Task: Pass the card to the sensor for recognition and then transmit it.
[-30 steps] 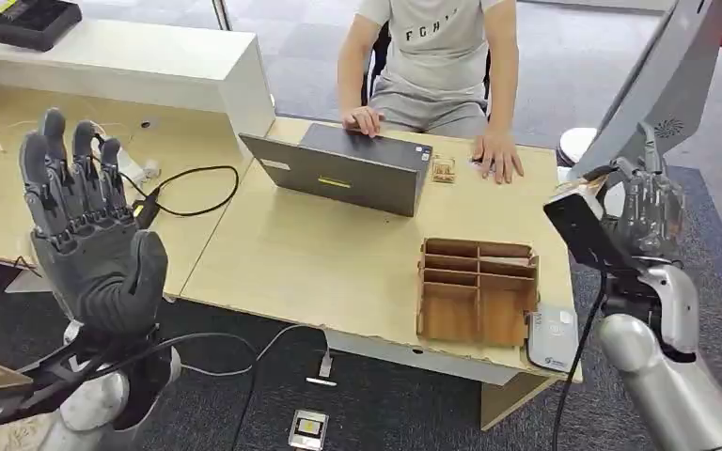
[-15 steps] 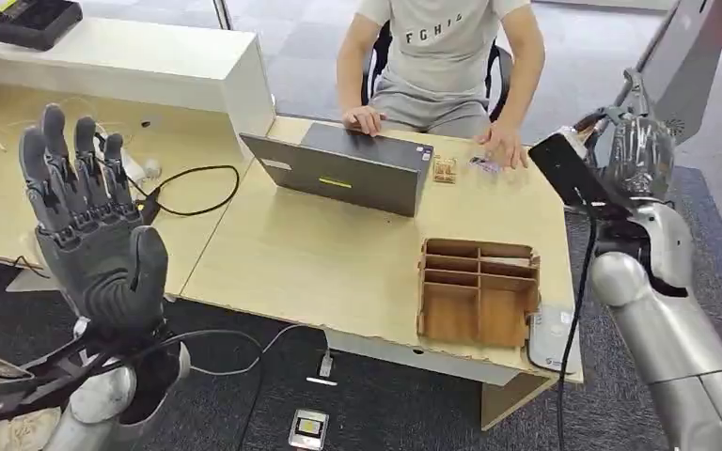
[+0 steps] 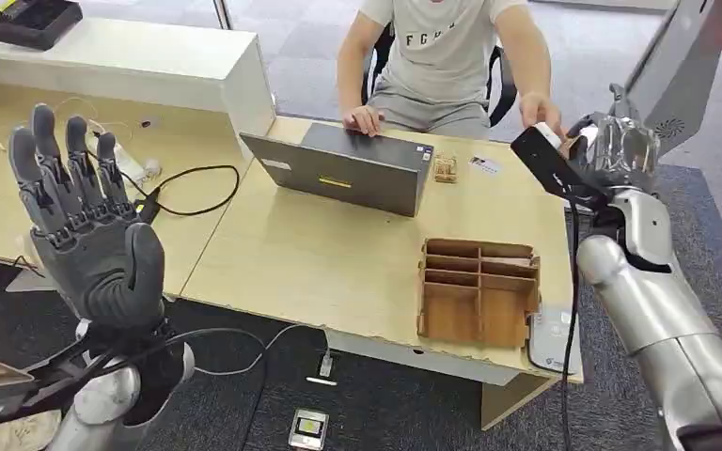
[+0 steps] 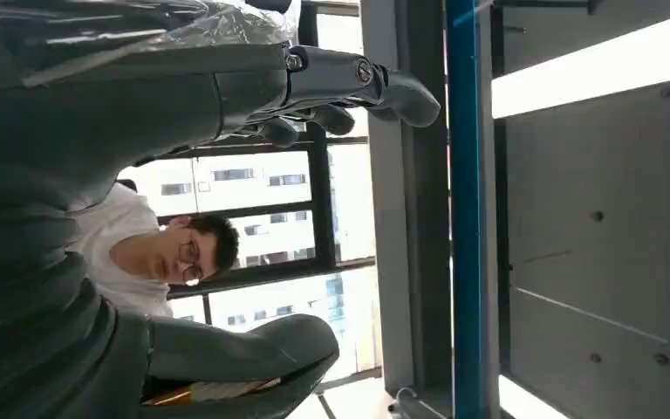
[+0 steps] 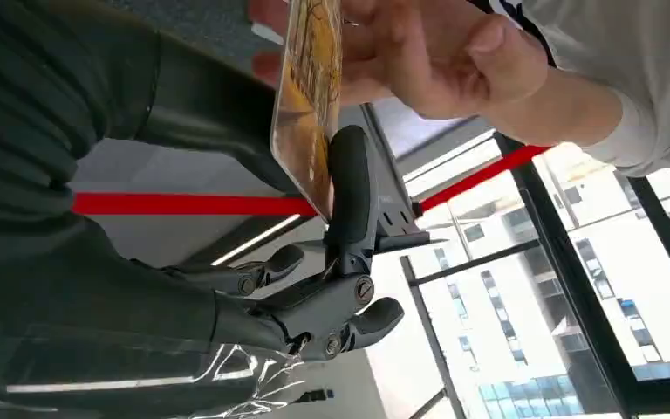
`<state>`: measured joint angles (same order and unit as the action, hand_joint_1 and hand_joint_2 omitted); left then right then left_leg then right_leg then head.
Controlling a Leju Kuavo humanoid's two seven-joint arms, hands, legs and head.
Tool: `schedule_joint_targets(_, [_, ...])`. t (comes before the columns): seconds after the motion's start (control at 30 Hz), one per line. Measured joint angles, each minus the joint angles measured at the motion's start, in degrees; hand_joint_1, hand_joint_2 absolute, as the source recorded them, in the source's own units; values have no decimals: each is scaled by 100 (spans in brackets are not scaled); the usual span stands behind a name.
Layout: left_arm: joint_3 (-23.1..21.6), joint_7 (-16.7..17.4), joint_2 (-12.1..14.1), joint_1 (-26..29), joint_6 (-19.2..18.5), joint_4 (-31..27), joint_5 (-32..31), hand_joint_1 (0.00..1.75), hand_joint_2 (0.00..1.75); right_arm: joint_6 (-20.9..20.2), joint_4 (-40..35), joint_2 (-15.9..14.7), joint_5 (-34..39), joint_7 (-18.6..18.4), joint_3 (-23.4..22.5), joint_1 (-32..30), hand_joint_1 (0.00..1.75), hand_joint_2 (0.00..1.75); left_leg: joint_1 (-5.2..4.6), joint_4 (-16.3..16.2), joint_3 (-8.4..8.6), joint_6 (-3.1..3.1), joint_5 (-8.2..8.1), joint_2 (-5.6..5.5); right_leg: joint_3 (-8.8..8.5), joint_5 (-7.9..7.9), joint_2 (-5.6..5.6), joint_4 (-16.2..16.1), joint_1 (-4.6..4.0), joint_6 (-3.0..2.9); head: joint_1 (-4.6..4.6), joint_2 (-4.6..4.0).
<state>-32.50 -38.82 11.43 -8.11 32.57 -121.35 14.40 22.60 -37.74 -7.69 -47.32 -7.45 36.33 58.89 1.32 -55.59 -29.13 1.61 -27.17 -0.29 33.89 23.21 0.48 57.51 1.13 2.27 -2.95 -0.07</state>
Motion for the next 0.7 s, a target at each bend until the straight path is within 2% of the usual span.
schedule_joint_targets(0.3, [-33, -22, 0, -1, -83, 0, 48, 0, 175, -7, 286, 41, -57, -105, 125, 16, 175, 175, 0, -1, 2, 0, 0, 1, 0, 0, 0, 0, 0, 0, 0, 0])
schedule_joint_targets(0.63, [-37, -42, -9, -28, -310, 42, 144, 0, 175, -17, 406, -85, -85, -273, 190, 0, 175, 175, -1, -2, 4, 0, 0, 2, 1, 0, 1, -1, 0, 0, 0, 0])
schedule_joint_targets(0.67, [-37, -42, -9, -31, -324, 46, 144, 0, 175, -17, 415, -103, -87, -278, 197, -6, 0, 175, -1, -2, 4, 0, 0, 2, 1, 0, 1, -1, 0, 0, 0, 0])
schedule_joint_targets(0.7, [-37, -42, -11, -34, -330, 46, 144, 0, 175, -17, 417, -116, -92, -291, 201, -15, 0, 175, -1, -2, 4, 0, 0, 3, 1, 0, 2, -1, 0, 0, 0, 0])
